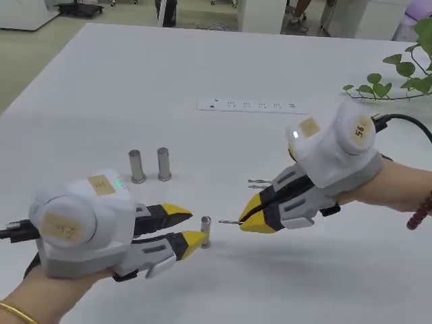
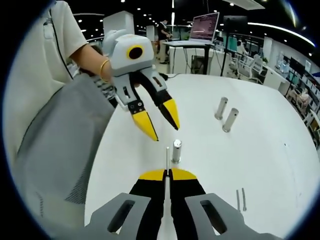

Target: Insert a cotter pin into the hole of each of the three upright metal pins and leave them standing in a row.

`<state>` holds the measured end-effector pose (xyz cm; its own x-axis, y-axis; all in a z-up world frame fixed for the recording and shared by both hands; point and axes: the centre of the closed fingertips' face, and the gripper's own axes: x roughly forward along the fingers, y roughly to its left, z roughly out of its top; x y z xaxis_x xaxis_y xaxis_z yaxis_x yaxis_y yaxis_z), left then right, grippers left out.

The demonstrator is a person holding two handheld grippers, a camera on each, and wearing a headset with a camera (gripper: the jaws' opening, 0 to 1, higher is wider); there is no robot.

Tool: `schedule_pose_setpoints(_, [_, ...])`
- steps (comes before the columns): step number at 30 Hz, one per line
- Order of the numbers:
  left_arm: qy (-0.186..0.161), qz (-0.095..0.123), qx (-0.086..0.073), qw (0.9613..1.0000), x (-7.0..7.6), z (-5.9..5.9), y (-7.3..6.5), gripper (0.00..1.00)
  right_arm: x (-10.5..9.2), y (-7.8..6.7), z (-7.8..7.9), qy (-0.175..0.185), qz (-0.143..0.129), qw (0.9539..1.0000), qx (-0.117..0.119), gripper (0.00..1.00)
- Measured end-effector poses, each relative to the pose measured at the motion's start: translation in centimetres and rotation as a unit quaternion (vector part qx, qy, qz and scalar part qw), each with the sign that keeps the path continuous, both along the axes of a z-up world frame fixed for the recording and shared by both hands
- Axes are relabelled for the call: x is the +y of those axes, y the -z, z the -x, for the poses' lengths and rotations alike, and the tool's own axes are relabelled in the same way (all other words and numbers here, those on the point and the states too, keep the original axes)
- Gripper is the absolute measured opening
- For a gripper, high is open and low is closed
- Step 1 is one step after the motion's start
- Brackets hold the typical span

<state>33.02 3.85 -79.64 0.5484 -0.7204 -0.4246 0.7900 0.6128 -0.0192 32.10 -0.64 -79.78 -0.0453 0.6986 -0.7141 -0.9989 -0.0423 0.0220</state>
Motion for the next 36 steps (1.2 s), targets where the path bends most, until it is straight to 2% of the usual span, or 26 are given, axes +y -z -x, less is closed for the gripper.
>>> schedule_pose_setpoints(8, [-0.006,-0.005,0.010,0.9999,-0.6,-0.9,1.3,0.20,0.2,0.9,-1.0,0.004,0.008,0.9999,-0.005,0.03])
schedule_pose_setpoints(18, [-0.016,-0.013,0.030,0.9993,-1.0,-1.3,3.2,0.17,0.4,1.7,-1.3,0.009,0.006,0.9999,0.000,0.03])
schedule_pose_setpoints(24, [-0.020,-0.003,0.036,0.9992,-1.2,-1.5,3.3,0.14,0.5,1.9,-1.3,0.009,0.004,0.9999,0.004,0.03])
schedule_pose_setpoints(31, [-0.020,0.000,0.040,0.9990,-1.3,-1.5,3.5,0.08,0.8,1.8,-1.3,0.009,-0.001,0.9999,0.004,0.03])
schedule_pose_setpoints(36, [-0.022,0.001,0.039,0.9990,-1.2,-1.6,3.5,0.08,1.0,1.7,-1.3,0.009,-0.001,1.0000,0.003,0.03])
